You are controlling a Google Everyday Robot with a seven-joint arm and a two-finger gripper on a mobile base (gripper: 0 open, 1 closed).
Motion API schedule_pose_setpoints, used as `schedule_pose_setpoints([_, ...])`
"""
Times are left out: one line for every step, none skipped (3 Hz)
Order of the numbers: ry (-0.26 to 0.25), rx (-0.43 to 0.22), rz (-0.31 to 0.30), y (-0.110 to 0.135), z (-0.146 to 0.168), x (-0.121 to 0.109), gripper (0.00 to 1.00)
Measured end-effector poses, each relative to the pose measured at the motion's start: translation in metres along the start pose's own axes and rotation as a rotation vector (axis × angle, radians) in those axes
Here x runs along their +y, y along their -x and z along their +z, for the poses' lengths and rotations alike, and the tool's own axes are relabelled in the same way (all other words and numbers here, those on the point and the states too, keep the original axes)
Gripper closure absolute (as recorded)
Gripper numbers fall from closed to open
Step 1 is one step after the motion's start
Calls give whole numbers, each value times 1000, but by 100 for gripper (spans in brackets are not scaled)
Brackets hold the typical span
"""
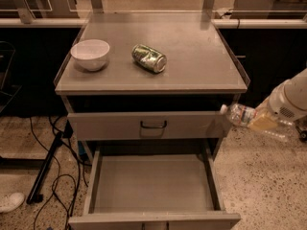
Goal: Pick water bottle from middle drawer and place on counter
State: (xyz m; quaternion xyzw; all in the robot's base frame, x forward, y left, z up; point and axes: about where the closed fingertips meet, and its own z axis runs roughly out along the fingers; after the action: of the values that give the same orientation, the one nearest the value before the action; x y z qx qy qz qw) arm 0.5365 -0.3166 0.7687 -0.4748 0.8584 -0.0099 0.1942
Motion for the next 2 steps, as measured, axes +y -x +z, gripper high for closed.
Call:
schedule_pose_setpoints([-33, -2, 12, 6, -12, -23, 100])
schedule_pose_setpoints([-52, 6, 16, 9, -17, -37, 100])
